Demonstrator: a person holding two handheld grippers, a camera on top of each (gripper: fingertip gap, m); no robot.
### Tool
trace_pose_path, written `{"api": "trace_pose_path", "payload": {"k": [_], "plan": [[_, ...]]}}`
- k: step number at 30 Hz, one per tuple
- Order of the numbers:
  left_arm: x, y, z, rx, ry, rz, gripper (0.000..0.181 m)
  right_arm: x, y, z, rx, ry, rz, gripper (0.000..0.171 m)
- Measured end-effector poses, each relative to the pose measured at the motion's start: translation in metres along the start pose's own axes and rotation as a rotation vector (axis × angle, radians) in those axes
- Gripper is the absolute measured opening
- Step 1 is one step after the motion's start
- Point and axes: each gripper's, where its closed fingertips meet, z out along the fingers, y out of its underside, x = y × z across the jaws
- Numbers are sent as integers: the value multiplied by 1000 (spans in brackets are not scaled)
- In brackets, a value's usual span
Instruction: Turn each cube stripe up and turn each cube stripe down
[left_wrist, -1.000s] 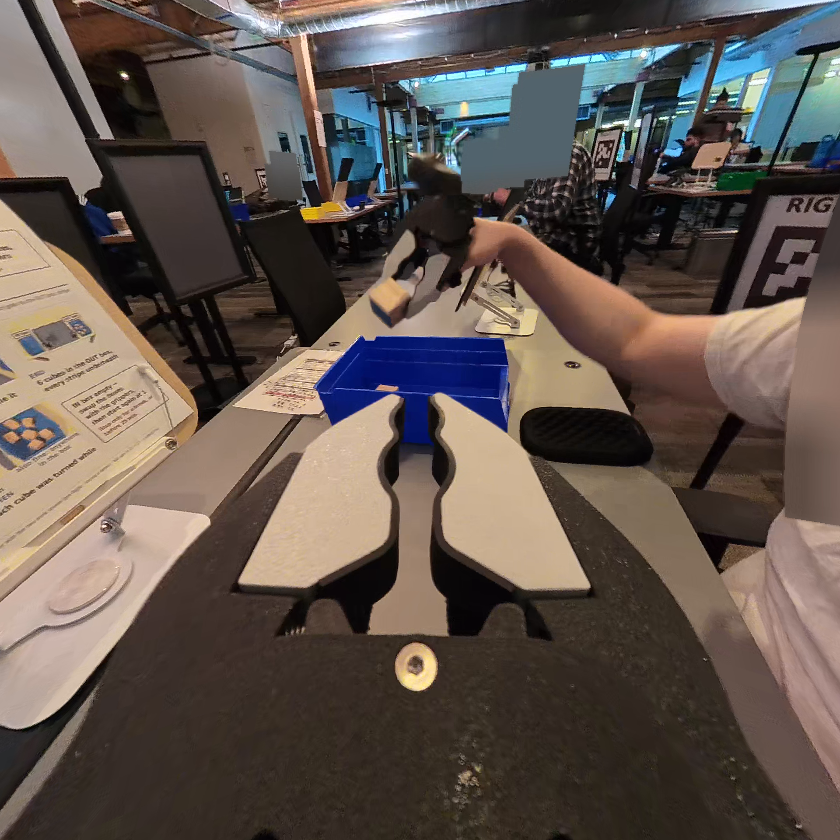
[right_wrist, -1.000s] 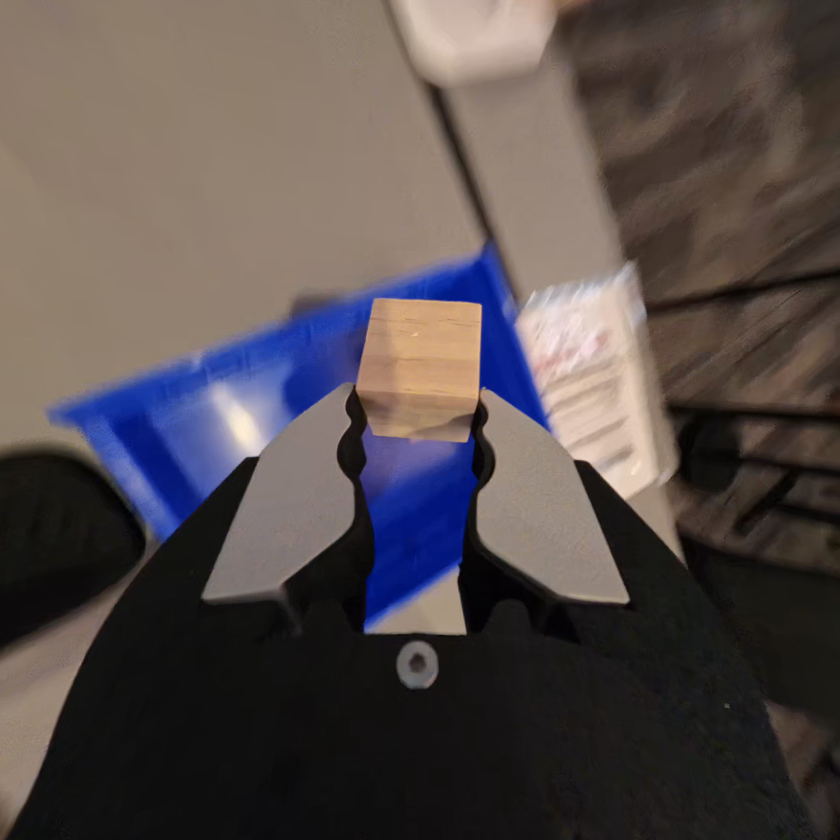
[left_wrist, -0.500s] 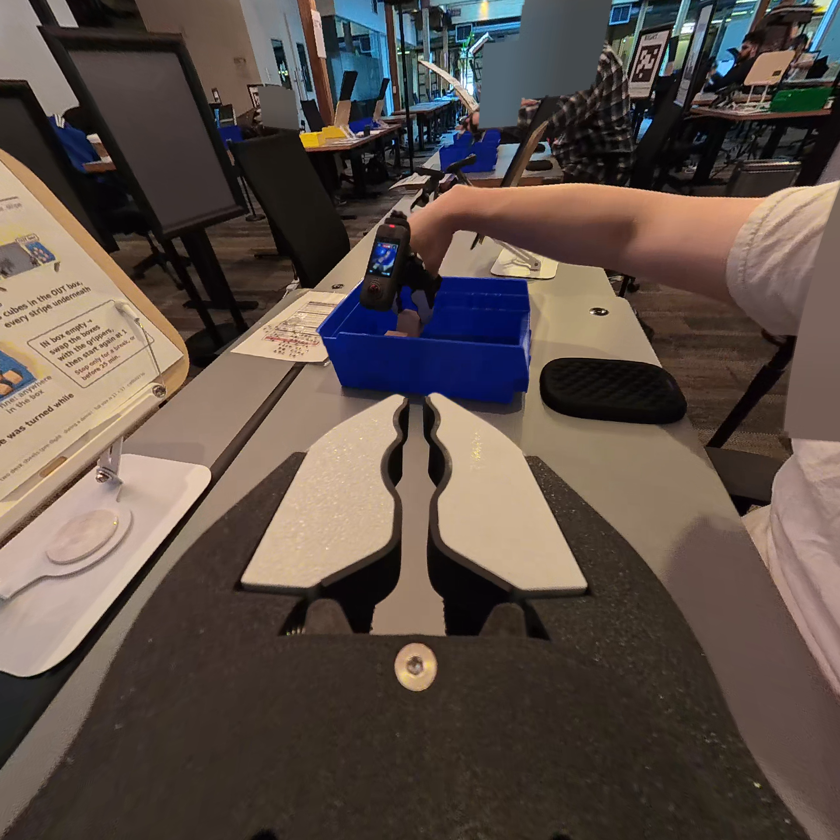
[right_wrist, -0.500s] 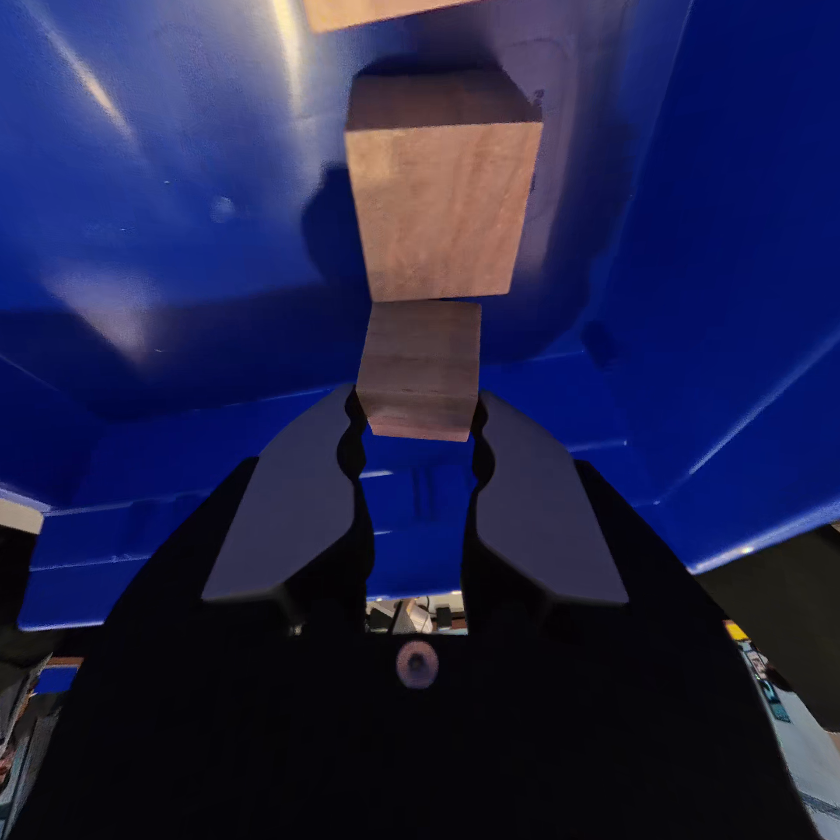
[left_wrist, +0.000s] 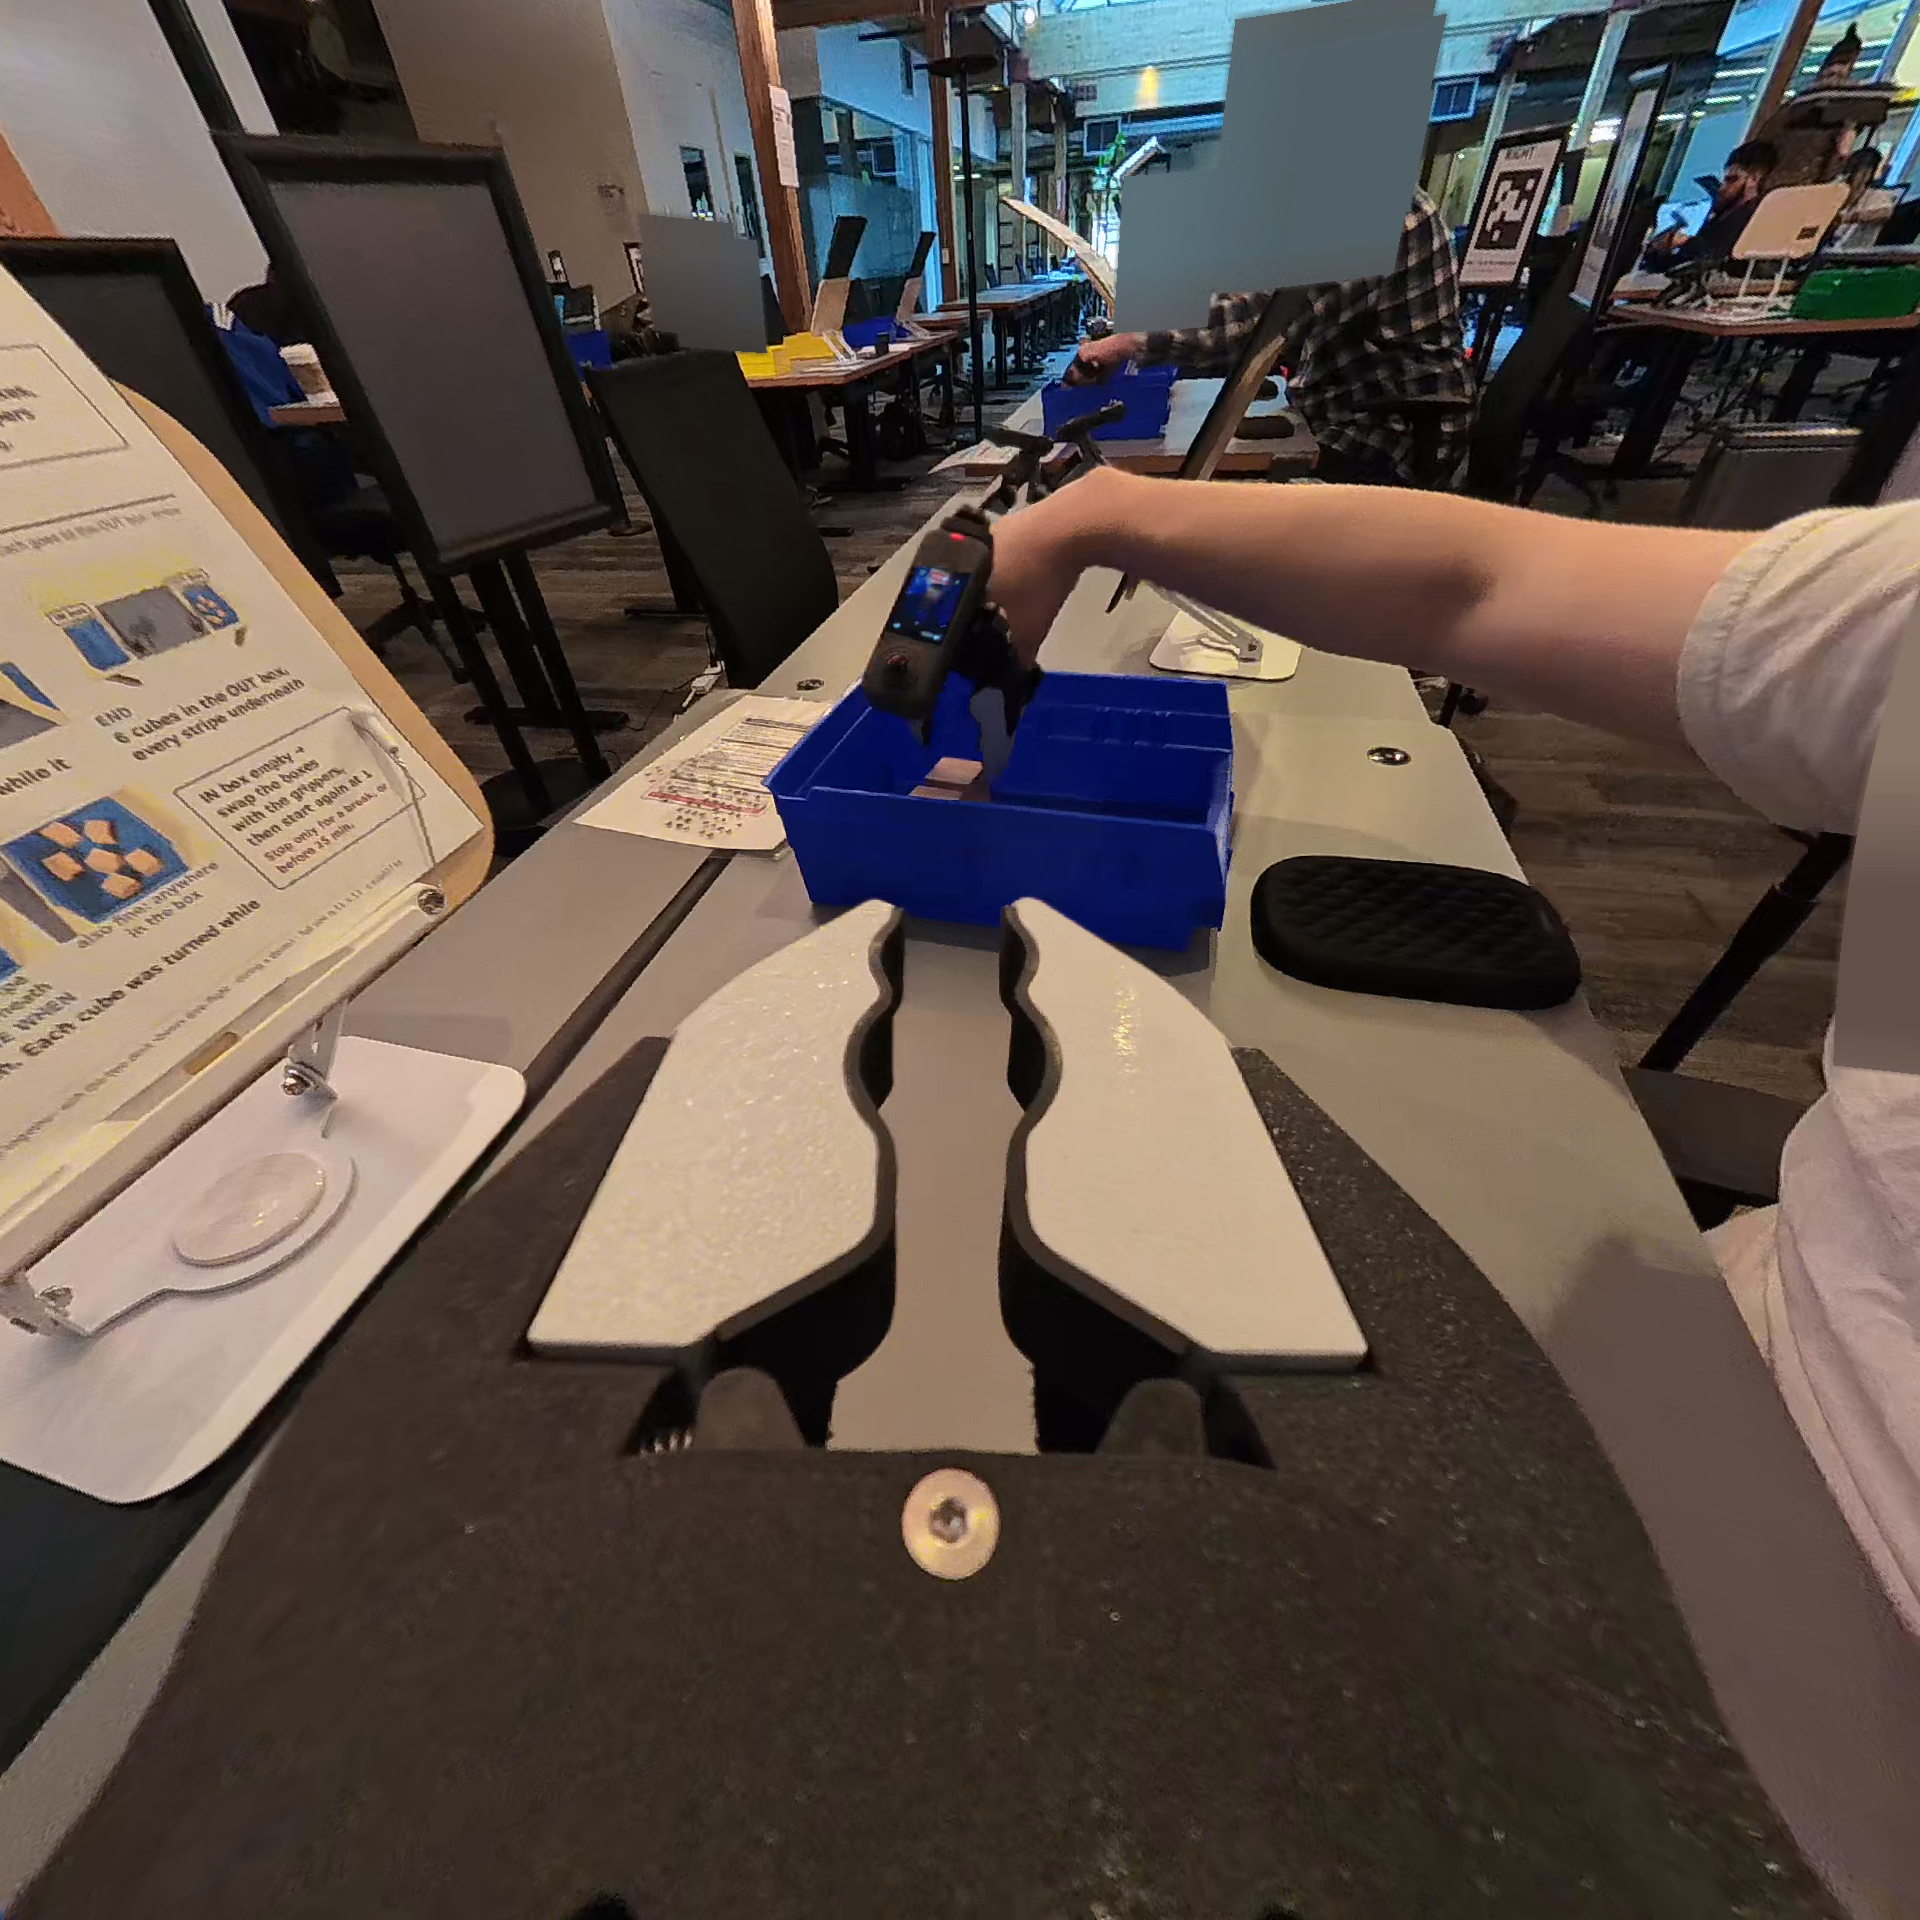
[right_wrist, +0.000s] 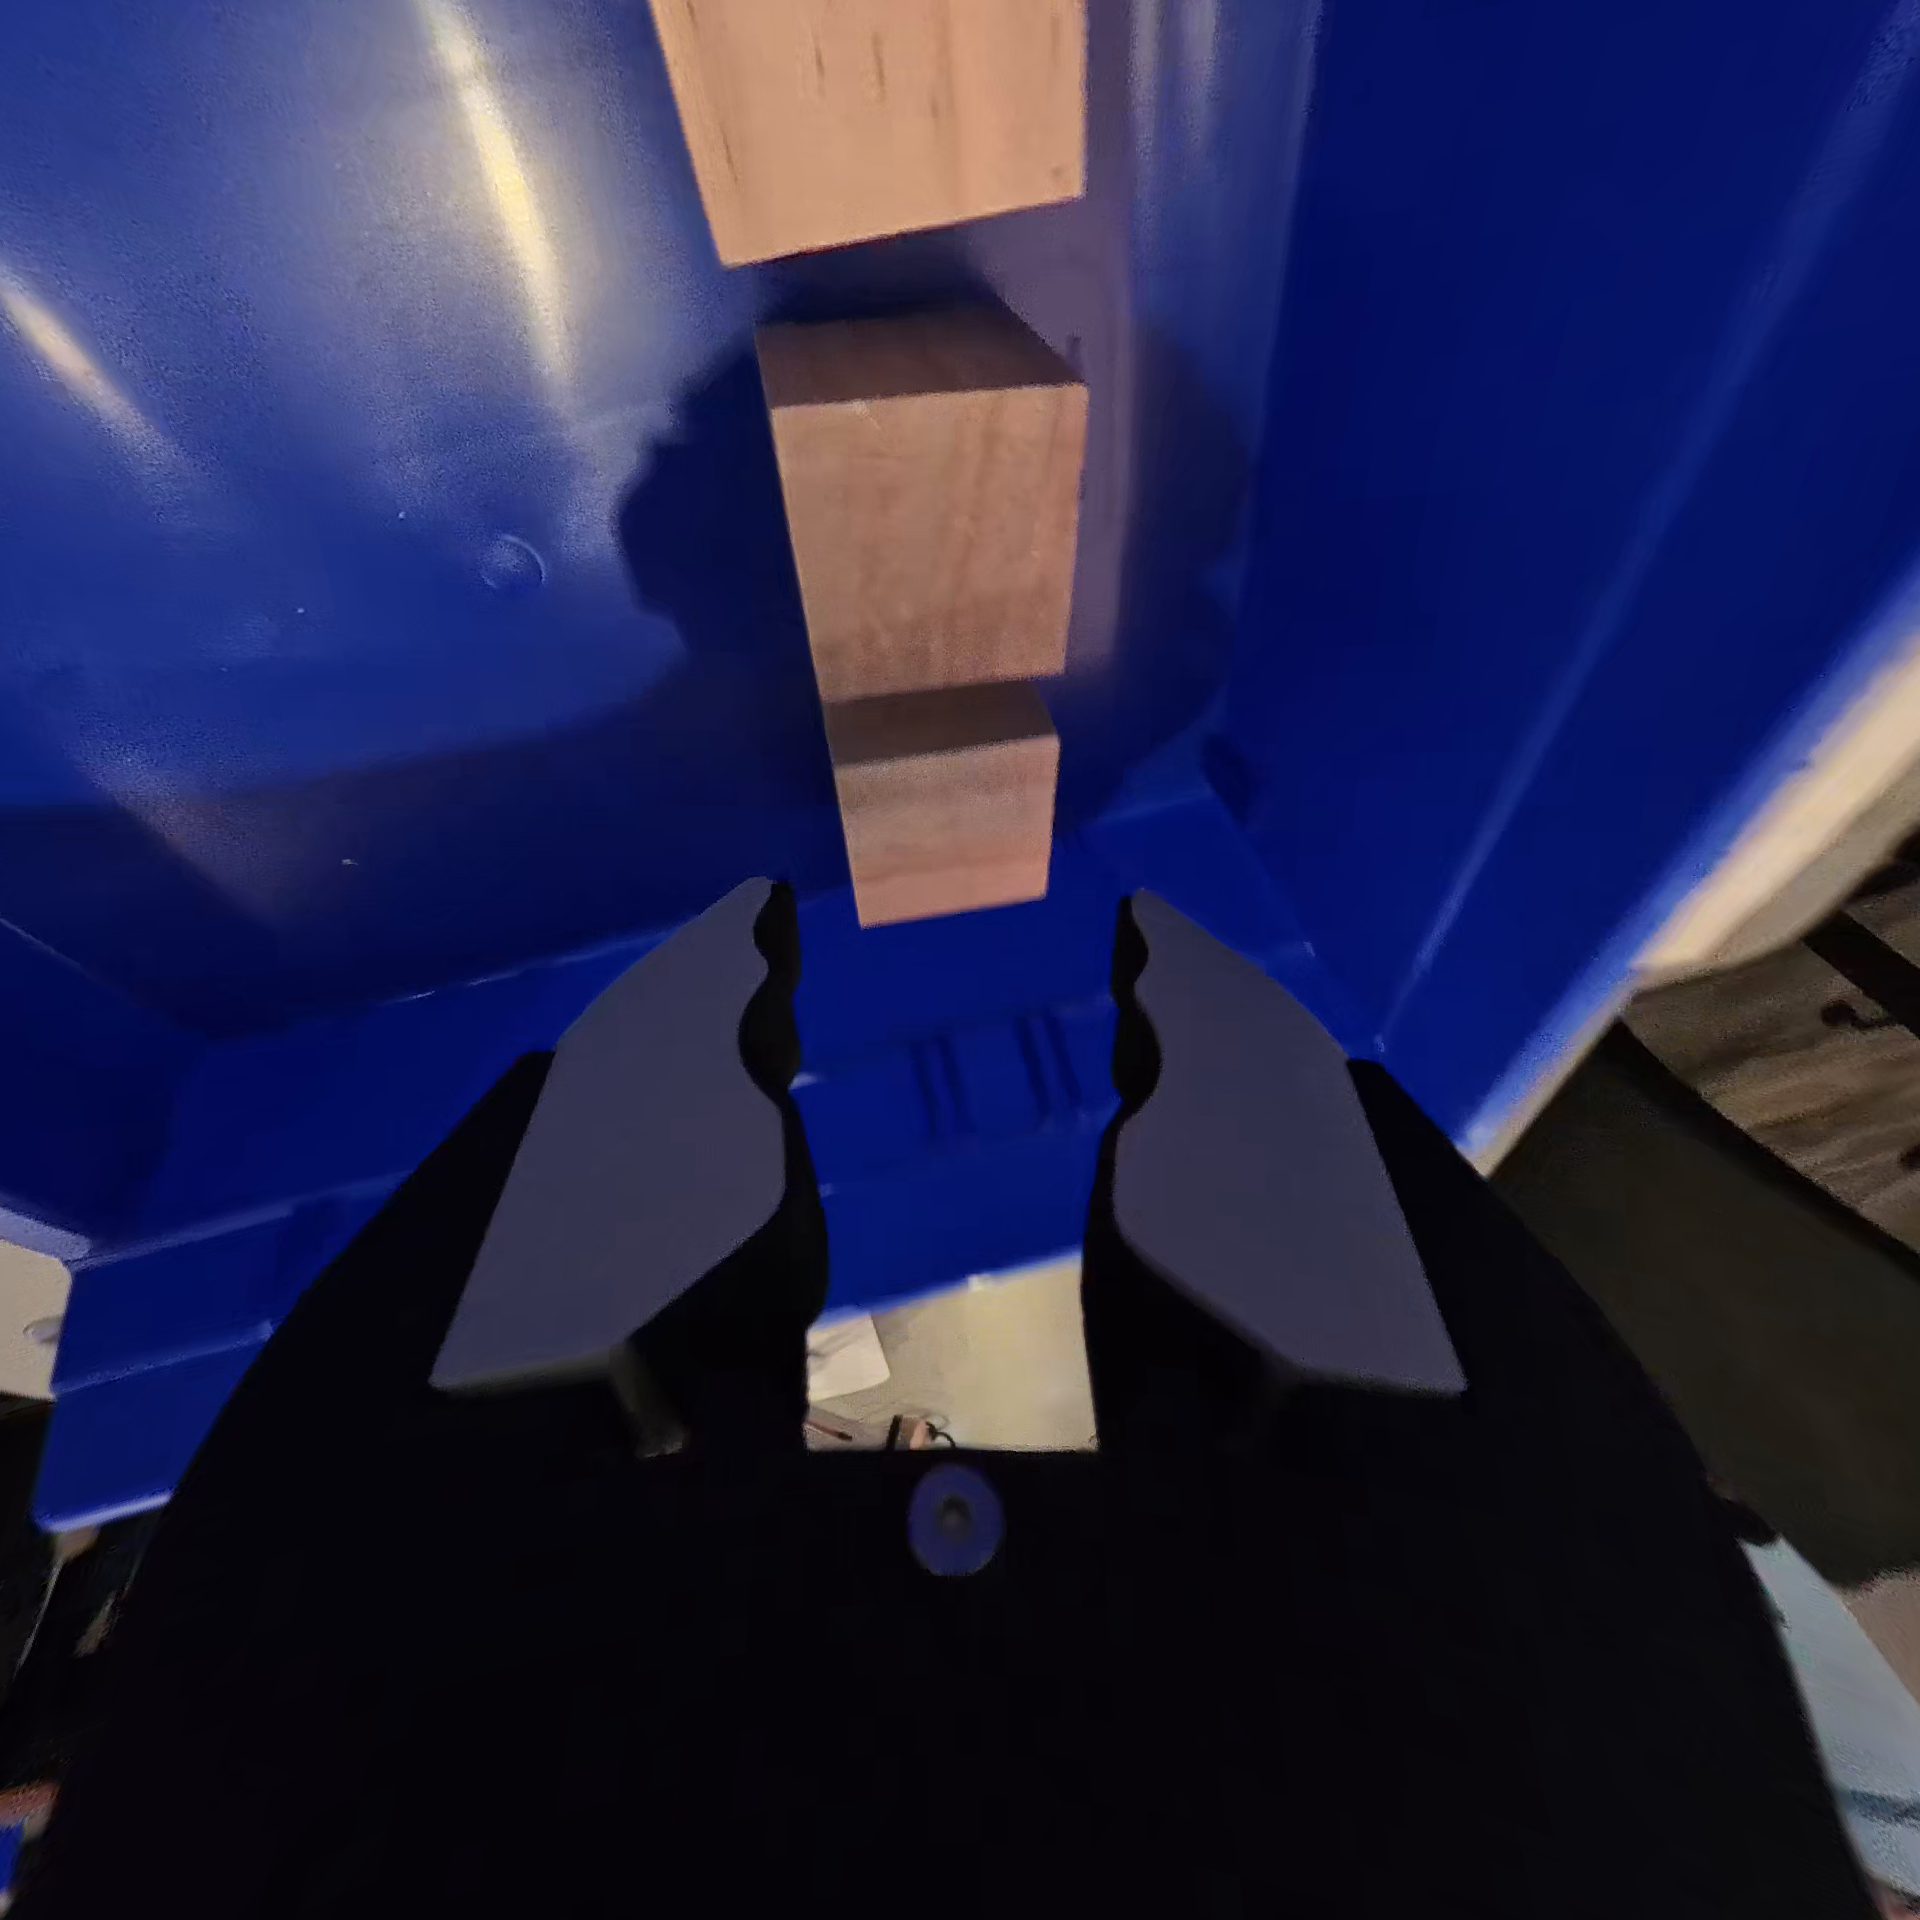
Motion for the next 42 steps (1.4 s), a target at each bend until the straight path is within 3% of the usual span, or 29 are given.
{"api": "trace_pose_path", "payload": {"k": [3,8,11,14,16,18,21,24,26,34,36,42], "plan": [[-6,-9,-14,2,-63,18,21,8,-5,-41,143,146,112,54],[-44,0,-52,-137,-335,-14,24,-3,-68,-174,994,274,453,51],[-48,7,-77,-203,-379,-67,27,-18,-76,-240,1266,397,513,54],[-53,19,-102,-300,-407,-122,27,-39,-74,-260,1320,461,545,57],[-60,41,-120,-451,-417,-107,28,-46,-75,-264,1342,502,495,57],[-67,77,-141,-662,-402,-55,32,-44,-70,-259,1329,502,512,58],[-73,142,-171,-970,-327,55,58,-41,-67,-254,1393,437,548,57],[-76,199,-196,-1230,-240,147,60,-37,-65,-248,1401,412,580,57],[-84,219,-209,-1340,-219,237,61,-36,-65,-242,1373,422,577,57],[-95,256,-221,-1423,-138,219,58,-38,-66,-238,1351,429,556,56],[-95,264,-224,-1441,-126,211,47,-38,-66,-236,1358,417,559,55],[-98,271,-224,-1449,-152,205,47,-33,-69,-228,1354,387,565,55]]}}
